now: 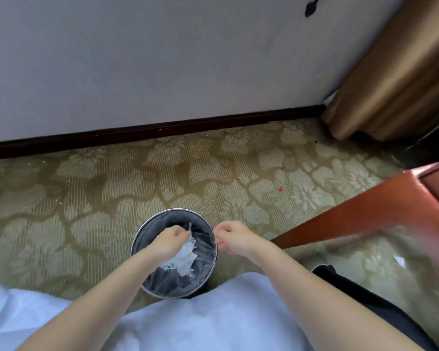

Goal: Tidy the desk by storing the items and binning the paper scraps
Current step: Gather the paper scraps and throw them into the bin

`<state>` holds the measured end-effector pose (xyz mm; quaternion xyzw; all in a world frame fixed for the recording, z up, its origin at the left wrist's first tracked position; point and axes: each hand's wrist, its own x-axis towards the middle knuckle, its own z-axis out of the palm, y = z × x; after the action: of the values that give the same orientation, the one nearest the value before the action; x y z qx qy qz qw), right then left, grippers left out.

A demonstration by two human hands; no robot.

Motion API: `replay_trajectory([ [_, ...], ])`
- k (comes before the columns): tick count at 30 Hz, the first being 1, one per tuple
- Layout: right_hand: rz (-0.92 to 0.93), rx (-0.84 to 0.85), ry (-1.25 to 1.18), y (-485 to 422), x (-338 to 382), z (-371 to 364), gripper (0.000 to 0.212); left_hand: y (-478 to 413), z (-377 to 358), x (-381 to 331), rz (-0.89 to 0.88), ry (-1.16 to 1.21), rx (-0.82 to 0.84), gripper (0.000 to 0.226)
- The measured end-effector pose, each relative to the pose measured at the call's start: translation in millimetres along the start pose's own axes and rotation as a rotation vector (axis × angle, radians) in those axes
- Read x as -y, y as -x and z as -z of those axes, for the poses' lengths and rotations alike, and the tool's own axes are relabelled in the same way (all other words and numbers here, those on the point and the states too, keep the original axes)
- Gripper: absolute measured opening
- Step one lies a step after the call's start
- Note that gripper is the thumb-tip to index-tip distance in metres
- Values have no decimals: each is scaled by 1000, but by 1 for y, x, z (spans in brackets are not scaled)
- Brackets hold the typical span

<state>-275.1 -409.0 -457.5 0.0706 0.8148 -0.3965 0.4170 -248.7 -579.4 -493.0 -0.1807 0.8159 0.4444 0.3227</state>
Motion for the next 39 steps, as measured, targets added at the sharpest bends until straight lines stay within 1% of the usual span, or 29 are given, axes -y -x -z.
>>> replay_trajectory([
  [2, 72, -4, 104, 21, 10, 16, 17, 21, 9, -27, -101, -150, 23, 25],
  [5, 180, -16, 335, 65, 29, 45, 27, 62, 24, -72, -242, -379, 31, 32],
  [8, 273, -68, 477, 117, 48, 75, 28, 114, 36, -120, -386, -558, 33, 33],
  [10, 333, -143, 456, 154, 56, 93, 25, 146, 39, -149, -469, -606, 37, 32],
  [13, 425, -291, 307, 211, 63, 119, 19, 190, 38, -183, -568, -601, 53, 28],
  [15, 484, -362, 239, 250, 63, 135, 16, 217, 32, -203, -639, -592, 50, 26],
  [18, 545, -433, 262, 307, 51, 158, 15, 255, 14, -230, -752, -600, 38, 25],
  [22, 536, -541, 304, 375, 17, 181, 16, 298, -25, -259, -904, -644, 38, 25],
  [27, 438, -714, 352, 441, -45, 205, 14, 333, -92, -290, -1113, -627, 1, 25],
  [29, 388, -785, 339, 459, -70, 212, 15, 344, -120, -302, -1155, -646, 28, 26],
  [31, 336, -858, 312, 475, -96, 219, 14, 352, -147, -315, -1176, -683, 97, 29],
  [34, 275, -970, 270, 490, -138, 231, 12, 356, -190, -331, -1171, -773, 148, 43],
  [37, 229, -1120, 208, 493, -178, 242, 18, 352, -230, -347, -1162, -788, 133, 67],
  [39, 185, -1235, 200, 492, -202, 251, 23, 348, -255, -358, -1167, -781, 84, 77],
])
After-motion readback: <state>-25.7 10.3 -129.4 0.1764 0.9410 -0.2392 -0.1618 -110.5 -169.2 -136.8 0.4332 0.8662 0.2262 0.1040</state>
